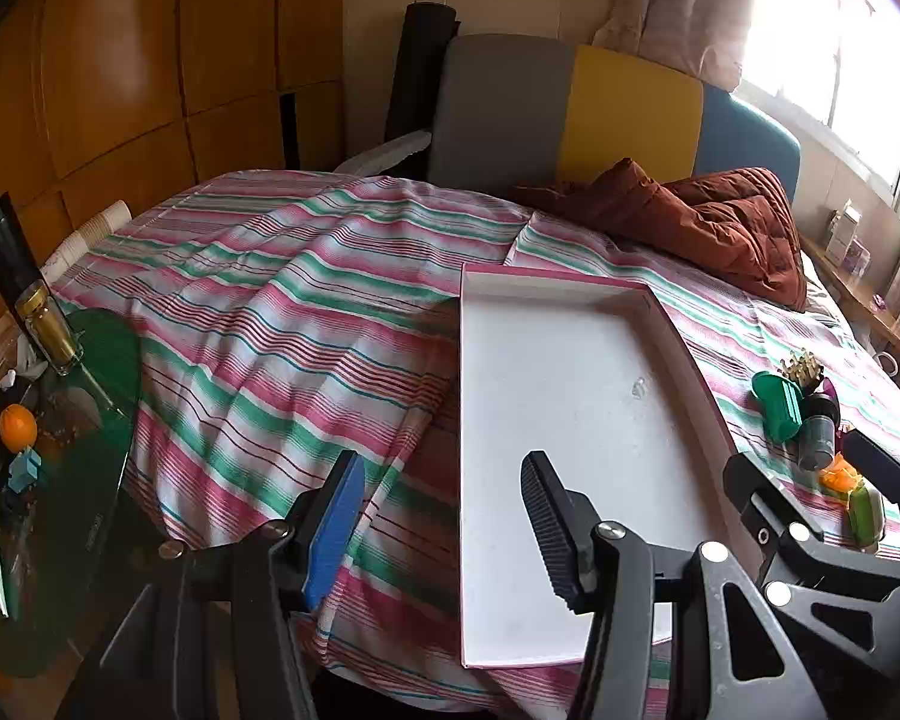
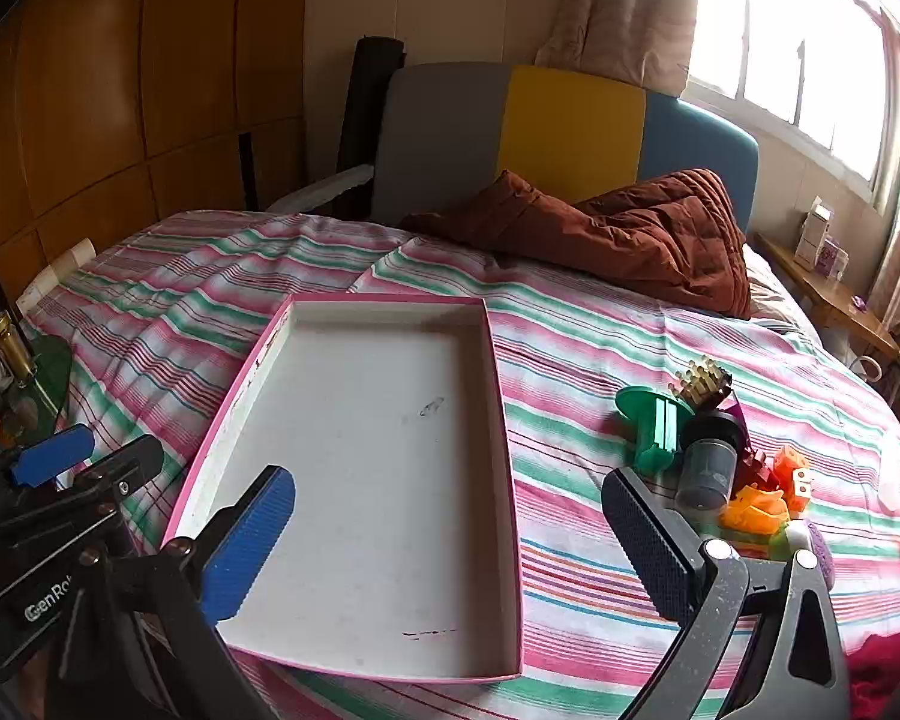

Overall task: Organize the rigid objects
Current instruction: 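Move both tools from the white tray toward the toy pile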

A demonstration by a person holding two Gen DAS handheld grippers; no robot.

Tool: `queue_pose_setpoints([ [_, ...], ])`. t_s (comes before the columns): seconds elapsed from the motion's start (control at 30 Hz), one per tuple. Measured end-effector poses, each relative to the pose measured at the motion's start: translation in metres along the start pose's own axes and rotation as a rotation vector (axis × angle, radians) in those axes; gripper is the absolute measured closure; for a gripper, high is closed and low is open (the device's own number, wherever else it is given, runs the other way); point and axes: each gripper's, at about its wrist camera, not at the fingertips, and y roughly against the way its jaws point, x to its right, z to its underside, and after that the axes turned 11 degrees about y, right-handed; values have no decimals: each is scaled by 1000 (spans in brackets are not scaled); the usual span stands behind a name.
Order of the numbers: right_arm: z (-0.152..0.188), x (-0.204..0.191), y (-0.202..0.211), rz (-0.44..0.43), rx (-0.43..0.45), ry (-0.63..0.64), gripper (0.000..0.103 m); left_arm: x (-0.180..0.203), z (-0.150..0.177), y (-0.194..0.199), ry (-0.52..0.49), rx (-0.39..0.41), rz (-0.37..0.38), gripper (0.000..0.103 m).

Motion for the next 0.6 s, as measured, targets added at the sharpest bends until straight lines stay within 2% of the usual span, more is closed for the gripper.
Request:
queue_pose_setpoints([
  [0.6,-6,5,1,-3,7,32,0,4,2,-1,-21,-10,3,48],
])
